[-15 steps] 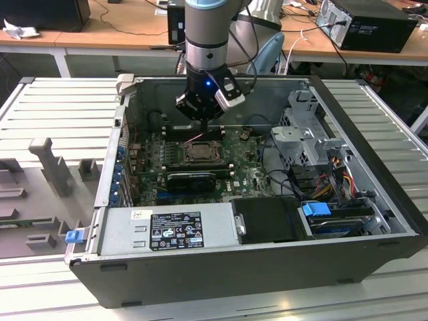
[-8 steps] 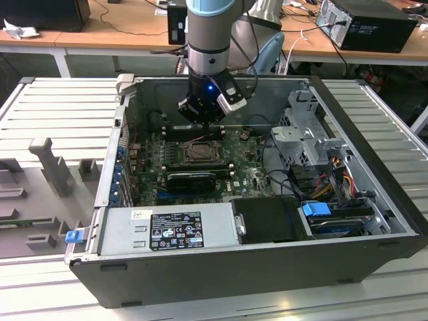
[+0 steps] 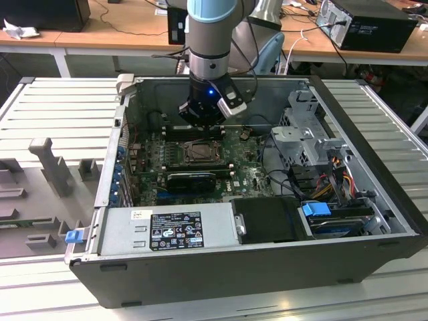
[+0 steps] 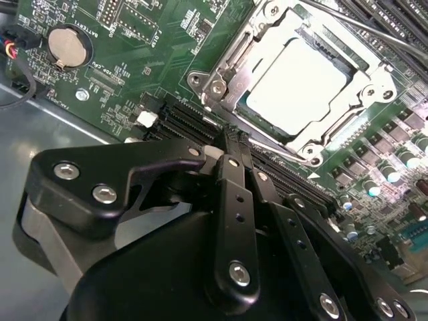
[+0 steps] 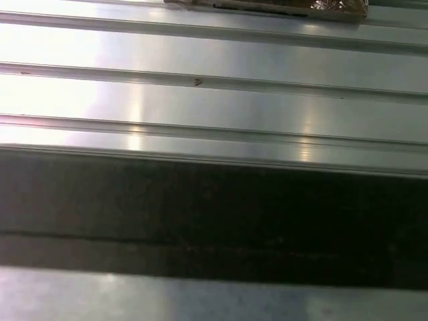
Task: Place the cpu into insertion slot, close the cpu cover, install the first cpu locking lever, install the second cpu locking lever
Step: 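Install the first cpu locking lever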
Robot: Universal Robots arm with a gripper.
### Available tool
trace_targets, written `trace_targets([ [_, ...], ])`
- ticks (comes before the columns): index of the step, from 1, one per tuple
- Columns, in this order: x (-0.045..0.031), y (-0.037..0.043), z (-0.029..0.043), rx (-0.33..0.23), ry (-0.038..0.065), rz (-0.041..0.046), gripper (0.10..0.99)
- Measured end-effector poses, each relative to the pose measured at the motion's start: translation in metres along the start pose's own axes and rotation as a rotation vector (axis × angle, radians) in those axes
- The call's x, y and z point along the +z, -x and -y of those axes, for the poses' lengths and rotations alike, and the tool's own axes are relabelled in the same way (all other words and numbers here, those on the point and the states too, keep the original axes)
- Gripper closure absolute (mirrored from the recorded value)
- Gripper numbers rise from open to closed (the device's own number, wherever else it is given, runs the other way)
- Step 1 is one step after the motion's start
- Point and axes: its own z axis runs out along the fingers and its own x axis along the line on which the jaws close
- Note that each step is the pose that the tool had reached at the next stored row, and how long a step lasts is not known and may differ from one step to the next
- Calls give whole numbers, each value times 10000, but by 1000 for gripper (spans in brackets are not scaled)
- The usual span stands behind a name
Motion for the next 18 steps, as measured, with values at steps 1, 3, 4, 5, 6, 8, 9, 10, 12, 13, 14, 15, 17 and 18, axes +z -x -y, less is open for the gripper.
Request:
trace_targets([
  [1,6,1,0,1,-11,-1,980],
  [3,15,4,1,1,-56,-4,980],
  [4,18,6,2,0,-84,-6,980],
  [5,25,7,2,-2,-101,-7,980],
  [6,31,9,3,-1,-113,-8,980],
  [8,40,14,4,-5,-144,-10,980],
  [9,43,16,4,-4,-163,-11,980],
  [10,51,17,5,-4,-194,-12,980],
  [12,66,18,6,-6,-254,-16,980],
  [13,70,18,6,-7,-276,-18,980],
  [14,74,18,6,-6,-296,-19,980],
  [15,83,19,7,-8,-319,-20,980],
  [17,96,18,9,-6,-314,-22,980],
  [18,97,20,9,-3,-223,-16,980],
])
